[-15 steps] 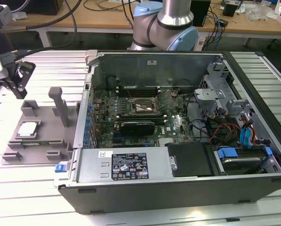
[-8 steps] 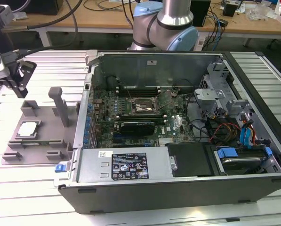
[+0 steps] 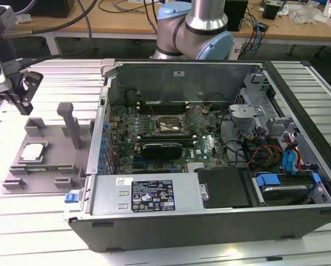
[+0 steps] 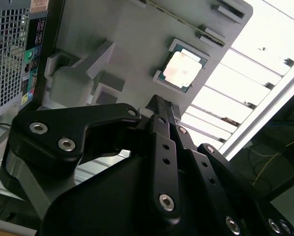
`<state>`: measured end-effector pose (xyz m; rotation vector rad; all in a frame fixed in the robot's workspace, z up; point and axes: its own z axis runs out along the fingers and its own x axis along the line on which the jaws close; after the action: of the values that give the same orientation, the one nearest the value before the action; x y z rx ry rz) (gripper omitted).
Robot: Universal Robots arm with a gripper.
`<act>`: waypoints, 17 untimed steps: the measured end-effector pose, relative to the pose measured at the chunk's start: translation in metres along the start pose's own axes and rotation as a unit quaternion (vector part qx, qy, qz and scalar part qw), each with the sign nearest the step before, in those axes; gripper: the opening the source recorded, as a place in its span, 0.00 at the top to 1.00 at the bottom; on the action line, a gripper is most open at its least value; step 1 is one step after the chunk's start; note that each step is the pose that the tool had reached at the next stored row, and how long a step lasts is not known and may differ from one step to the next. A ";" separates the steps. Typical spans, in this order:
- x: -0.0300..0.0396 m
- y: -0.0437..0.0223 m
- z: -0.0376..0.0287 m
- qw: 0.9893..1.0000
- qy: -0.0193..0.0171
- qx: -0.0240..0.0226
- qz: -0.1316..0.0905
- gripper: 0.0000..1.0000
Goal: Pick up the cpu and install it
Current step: 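Pick up the cpu and move it towards the insertion slot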
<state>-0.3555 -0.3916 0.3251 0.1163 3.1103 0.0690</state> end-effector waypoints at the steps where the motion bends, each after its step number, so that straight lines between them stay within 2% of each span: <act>1: 0.0000 0.0001 0.0000 1.000 0.000 0.000 0.000 0.89; 12: 0.0063 -0.0004 0.0030 1.000 0.000 0.000 0.000 0.89; 17: 0.0088 -0.0008 0.0077 1.000 0.000 0.000 0.000 0.89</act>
<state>-0.3641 -0.3913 0.3172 0.1163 3.1104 0.0690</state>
